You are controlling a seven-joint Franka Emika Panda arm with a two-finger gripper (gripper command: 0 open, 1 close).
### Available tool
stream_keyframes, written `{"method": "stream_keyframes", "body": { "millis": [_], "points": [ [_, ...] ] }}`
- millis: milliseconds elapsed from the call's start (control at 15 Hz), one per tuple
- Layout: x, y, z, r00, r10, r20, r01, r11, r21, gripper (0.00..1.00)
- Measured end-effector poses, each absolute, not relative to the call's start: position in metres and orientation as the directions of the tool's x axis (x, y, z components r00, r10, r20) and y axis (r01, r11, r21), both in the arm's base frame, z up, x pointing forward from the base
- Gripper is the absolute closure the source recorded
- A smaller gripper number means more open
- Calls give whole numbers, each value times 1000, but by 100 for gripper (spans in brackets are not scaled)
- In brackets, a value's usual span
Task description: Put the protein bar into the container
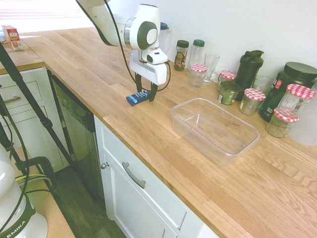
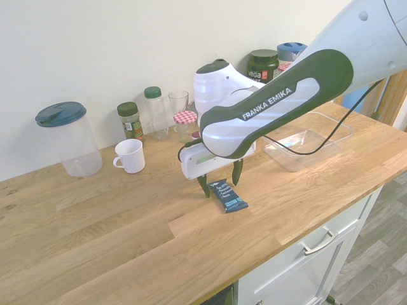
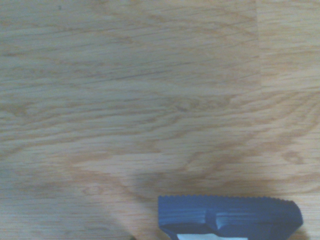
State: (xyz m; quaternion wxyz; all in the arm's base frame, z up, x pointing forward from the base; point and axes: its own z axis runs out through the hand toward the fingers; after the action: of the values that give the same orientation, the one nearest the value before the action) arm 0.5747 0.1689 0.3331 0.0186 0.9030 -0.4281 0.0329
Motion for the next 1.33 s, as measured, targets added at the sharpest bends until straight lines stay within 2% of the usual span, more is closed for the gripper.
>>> {"method": "stream_keyframes", "body": {
  "millis": [1333],
  "points": [
    [571, 167, 332, 646, -760, 63, -763, -646, 33, 100]
  ]
}}
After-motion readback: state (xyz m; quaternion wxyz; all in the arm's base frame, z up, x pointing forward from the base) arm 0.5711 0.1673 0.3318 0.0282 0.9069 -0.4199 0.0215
